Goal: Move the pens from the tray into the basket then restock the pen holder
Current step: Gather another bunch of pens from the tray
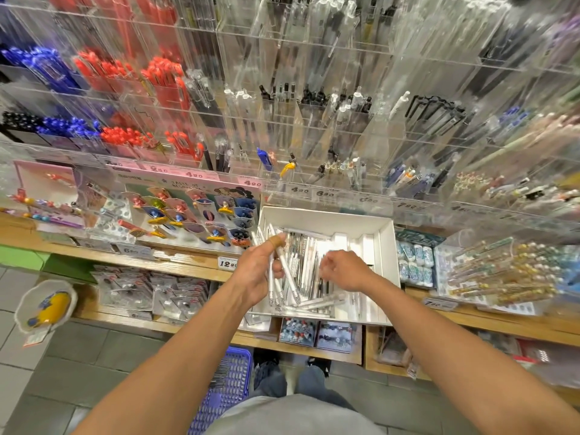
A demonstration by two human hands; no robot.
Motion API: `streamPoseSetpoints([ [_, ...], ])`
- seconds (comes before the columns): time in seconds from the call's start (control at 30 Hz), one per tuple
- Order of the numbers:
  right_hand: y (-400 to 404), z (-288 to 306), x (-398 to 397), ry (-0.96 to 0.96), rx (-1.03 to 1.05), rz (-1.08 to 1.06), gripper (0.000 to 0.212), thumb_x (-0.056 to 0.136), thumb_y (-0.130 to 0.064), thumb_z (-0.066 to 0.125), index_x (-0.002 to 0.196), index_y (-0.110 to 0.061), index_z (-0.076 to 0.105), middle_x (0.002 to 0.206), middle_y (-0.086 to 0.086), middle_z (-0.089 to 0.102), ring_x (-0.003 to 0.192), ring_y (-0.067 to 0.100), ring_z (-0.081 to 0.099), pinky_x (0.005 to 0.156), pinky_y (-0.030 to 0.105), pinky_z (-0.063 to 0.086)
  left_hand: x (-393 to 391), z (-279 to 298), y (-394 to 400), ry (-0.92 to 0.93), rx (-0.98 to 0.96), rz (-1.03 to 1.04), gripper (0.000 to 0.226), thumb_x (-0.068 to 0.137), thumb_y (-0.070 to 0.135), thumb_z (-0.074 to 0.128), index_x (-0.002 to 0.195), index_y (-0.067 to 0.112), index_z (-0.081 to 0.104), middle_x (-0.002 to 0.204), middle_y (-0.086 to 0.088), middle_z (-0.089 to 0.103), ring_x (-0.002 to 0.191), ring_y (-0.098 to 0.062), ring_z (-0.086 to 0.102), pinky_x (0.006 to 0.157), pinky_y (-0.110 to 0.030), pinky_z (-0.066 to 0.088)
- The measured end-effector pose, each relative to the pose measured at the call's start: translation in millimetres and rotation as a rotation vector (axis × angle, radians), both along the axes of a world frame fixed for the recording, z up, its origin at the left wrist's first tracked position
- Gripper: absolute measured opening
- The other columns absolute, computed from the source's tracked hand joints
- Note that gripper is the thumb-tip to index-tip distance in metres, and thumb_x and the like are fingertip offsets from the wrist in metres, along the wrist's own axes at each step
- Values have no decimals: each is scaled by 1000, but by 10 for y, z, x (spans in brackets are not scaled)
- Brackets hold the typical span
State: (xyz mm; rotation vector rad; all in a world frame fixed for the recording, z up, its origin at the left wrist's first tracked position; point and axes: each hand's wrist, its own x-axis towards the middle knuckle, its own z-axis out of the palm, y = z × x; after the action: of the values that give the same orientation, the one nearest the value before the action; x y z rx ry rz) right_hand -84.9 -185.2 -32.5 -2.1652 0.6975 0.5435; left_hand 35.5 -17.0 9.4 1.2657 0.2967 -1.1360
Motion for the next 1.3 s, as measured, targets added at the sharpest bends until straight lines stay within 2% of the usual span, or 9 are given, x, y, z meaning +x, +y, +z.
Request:
streamPoseSetpoints([
  [0.23, -66, -315, -383, 247, -324, 430, 20, 95, -26, 56, 112, -16, 53, 107, 4, 60, 89, 19, 56, 75, 32, 47, 23, -65, 125, 50, -15, 13, 11, 94, 25, 65, 95, 14, 66, 73, -5, 68, 46, -10, 43, 40, -21, 39],
  [0.4, -114, -285, -276, 235, -154, 278, 12, 99, -22, 51, 102, -14, 58, 96, 3, 63, 68, 13, 49, 60, 24, 41, -6, -114, 116, 43, 15, -25, 12, 93, 27, 64, 93, 15, 65, 64, 1, 60, 50, -10, 48, 48, -24, 42],
  [0.53, -213, 26, -117, -39, -62, 97, 7, 97, -28, 55, 94, -24, 59, 90, -8, 61, 68, 10, 53, 64, 26, 44, 13, -113, 76, 67, -27, -56, 12, 94, 13, 61, 104, 6, 62, 61, -1, 55, 55, -13, 54, 49, -24, 49],
  [0.7, -140, 538, 172, -261, 233, 25, 21, 92, -30, 64, 92, -10, 65, 75, -9, 62, 65, 3, 56, 62, 20, 47, -26, -54, -22, -38, 20, -173, 49, 82, 18, 78, 120, -4, 56, 96, -9, 59, 61, -12, 52, 53, -26, 48],
  [0.97, 132, 573, 393, -352, 579, -231, 12, 93, -18, 64, 92, -6, 63, 63, 1, 64, 55, 11, 58, 54, 24, 47, -45, -53, 33, -5, -65, -249, 113, 67, 37, 88, 149, -7, 24, 92, -5, 62, 57, -7, 44, 50, -23, 45],
  [1.03, 159, 475, 370, -373, 649, -301, 9, 90, -18, 67, 95, -11, 63, 66, 3, 68, 53, 11, 59, 51, 22, 47, -61, -38, 70, -31, -34, -292, 105, 60, 36, 91, 139, -12, 41, 87, -4, 64, 58, -7, 42, 51, -22, 44],
  [1.13, 91, 236, 299, -324, 498, -315, 8, 92, -25, 65, 95, -18, 64, 75, -2, 70, 58, 10, 61, 55, 23, 49, -49, -61, 122, 80, -108, -216, 47, 74, 25, 81, 109, -2, 63, 71, -2, 59, 52, -9, 47, 48, -22, 46],
  [1.23, -1, -95, 115, -43, 3, 114, 7, 93, -24, 63, 98, -20, 64, 95, -3, 67, 82, 14, 64, 76, 30, 53, -12, -79, 182, 195, -179, -57, 18, 83, 16, 68, 94, 11, 56, 64, -2, 54, 52, -13, 51, 45, -21, 46],
  [1.3, 40, -291, -52, 138, -114, 343, 6, 92, -20, 63, 98, -19, 62, 99, 0, 64, 87, 17, 62, 80, 32, 53, 0, -79, 215, 220, -175, 9, 13, 86, 12, 65, 95, 11, 56, 67, -5, 61, 55, -16, 59, 46, -23, 51],
])
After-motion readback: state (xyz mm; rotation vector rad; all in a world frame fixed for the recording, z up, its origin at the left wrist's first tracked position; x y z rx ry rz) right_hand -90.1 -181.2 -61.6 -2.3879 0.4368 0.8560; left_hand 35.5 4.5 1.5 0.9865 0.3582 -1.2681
